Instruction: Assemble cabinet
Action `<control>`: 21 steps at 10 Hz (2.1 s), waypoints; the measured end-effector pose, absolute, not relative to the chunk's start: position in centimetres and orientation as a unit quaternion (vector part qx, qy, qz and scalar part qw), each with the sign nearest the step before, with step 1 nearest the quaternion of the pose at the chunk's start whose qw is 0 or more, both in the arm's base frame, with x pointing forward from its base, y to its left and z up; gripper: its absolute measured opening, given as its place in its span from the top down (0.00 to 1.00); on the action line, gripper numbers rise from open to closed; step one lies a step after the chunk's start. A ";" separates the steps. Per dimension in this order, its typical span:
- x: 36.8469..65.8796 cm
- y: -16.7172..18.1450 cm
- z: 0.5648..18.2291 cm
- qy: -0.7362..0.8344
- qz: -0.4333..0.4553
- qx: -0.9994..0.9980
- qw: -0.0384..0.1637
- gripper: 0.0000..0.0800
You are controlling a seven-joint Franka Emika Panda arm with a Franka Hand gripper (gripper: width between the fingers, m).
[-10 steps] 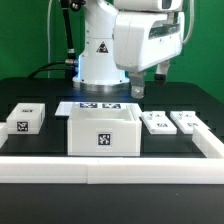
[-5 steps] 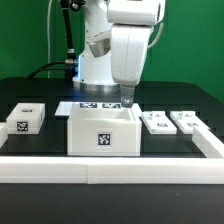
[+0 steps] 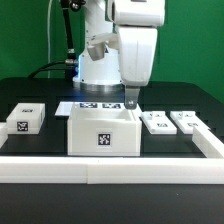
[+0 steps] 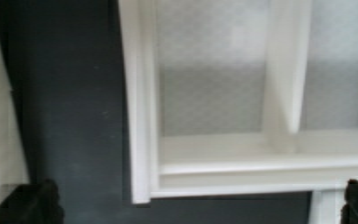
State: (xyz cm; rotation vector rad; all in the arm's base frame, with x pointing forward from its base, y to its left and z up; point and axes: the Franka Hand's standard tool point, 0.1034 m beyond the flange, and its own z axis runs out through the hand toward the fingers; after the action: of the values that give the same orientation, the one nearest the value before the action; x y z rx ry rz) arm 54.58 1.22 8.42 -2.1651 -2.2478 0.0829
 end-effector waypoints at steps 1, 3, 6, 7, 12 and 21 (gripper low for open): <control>54.6 1.2 8.5 -0.710 0.026 -0.703 0.009 0.00; 54.3 1.2 8.4 -0.710 0.027 -0.703 0.010 0.00; 51.8 0.8 7.5 -0.708 0.031 -0.706 0.016 0.00; 50.2 0.5 7.1 -0.709 0.028 -0.704 0.015 0.00; 45.2 -0.3 6.2 -0.712 0.038 -0.701 0.025 0.00; 42.0 0.4 2.6 -0.707 0.059 -0.703 0.056 0.00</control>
Offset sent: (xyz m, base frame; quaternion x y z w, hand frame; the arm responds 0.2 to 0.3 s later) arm -0.0200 0.0000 0.0000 0.0000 0.0000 0.0000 1.0000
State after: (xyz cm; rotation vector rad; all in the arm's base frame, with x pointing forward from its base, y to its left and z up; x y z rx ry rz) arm 42.03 0.40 2.57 -2.1321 -2.1449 0.1802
